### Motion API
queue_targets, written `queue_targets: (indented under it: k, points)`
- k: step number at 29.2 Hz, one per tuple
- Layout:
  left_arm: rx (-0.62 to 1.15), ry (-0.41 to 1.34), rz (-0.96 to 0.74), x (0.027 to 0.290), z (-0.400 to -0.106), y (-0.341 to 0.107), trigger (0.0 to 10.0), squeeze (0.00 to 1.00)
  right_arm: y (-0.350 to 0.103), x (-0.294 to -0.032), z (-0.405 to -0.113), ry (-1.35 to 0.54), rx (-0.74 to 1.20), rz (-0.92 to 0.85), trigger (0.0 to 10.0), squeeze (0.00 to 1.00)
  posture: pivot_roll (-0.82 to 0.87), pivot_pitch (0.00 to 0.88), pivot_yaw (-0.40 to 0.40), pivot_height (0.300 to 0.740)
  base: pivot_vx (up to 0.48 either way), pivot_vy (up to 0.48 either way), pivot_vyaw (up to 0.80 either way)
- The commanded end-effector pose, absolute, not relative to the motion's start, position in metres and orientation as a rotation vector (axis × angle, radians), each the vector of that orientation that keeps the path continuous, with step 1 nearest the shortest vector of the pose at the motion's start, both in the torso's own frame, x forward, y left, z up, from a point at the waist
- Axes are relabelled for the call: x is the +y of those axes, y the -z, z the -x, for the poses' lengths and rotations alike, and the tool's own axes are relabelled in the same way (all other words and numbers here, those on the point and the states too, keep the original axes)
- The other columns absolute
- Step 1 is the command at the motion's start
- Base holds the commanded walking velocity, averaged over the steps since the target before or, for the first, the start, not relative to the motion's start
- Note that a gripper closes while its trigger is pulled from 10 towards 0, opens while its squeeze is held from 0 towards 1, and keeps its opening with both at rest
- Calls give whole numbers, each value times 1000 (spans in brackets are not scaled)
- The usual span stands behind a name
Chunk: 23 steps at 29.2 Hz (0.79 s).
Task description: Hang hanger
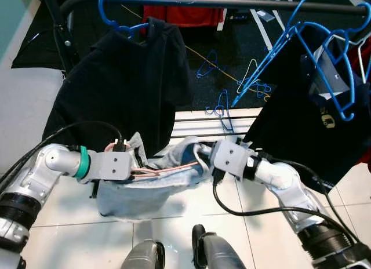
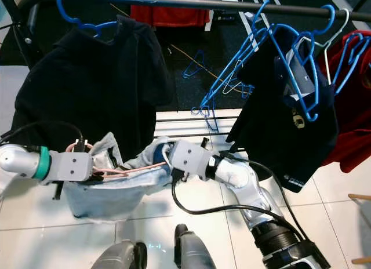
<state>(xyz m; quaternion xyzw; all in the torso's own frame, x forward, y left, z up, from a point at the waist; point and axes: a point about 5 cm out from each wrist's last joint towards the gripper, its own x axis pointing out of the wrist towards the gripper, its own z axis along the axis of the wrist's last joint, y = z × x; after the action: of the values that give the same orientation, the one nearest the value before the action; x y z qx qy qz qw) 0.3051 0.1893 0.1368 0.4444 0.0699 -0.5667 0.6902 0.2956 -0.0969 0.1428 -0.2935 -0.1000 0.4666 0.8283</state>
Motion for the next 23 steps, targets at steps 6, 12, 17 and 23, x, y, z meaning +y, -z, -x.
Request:
queue_targets:
  k: [6,12,17,23]
  points:
    - [85,1339,-1000,170,-298,-137,10000,0,-163,-89,-297,-958,-310,529,10000,0,-46,146,48,740,0,0,0]
    - [101,1322,-981,171,-298,-136,10000,0,-174,-101,-302,-876,-351,526,10000,0,-42,143,47,740,0,0,0]
    - [107,1311,-958,171,-297,-136,10000,0,-181,-109,-305,-827,-367,522,10000,0,-42,143,47,740,0,0,0]
    - [148,1243,-956,174,-302,-132,10000,0,-219,-136,-309,-655,-467,468,10000,0,-46,133,58,740,0,0,0]
